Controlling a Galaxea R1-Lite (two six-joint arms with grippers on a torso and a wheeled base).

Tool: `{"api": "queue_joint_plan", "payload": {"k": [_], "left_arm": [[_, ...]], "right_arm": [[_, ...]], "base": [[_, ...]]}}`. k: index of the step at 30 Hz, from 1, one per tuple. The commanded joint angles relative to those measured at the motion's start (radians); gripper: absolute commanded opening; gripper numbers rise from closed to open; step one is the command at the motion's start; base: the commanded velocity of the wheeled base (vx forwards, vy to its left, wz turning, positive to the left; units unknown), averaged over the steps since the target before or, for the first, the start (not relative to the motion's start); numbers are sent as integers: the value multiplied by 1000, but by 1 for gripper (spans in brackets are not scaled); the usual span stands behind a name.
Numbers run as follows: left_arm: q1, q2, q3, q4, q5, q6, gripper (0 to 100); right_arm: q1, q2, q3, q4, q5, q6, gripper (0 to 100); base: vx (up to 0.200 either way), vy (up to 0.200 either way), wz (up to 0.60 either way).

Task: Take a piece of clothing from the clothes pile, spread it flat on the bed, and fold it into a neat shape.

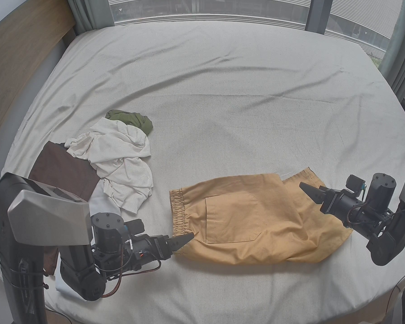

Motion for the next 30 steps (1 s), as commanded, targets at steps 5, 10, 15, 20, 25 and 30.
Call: {"api": "queue_joint_plan", "payload": {"k": [5, 10, 15, 20, 25, 30], "left_arm": [[-42, 41, -20, 0, -2, -64, 100], [-59, 64, -38, 0, -3, -98, 100], [-68, 85, -80, 0, -2, -131, 100], [-59, 73, -124, -2, 7, -222, 100], [-39, 41, -139, -2, 14, -277, 100], [-36, 35, -153, -2, 15, -300, 100]], "right_arm": [[15, 2, 2, -2, -2, 1, 100], [23, 2, 3, 0, -2, 1, 100], [32, 4, 5, 0, -2, 3, 100], [45, 6, 9, 0, -2, 3, 100], [54, 19, 9, -2, -4, 3, 100], [60, 32, 11, -2, -5, 1, 100]], "base": [[0, 0, 0], [0, 0, 0], [0, 0, 0], [0, 0, 0], [0, 0, 0], [0, 0, 0]]}}
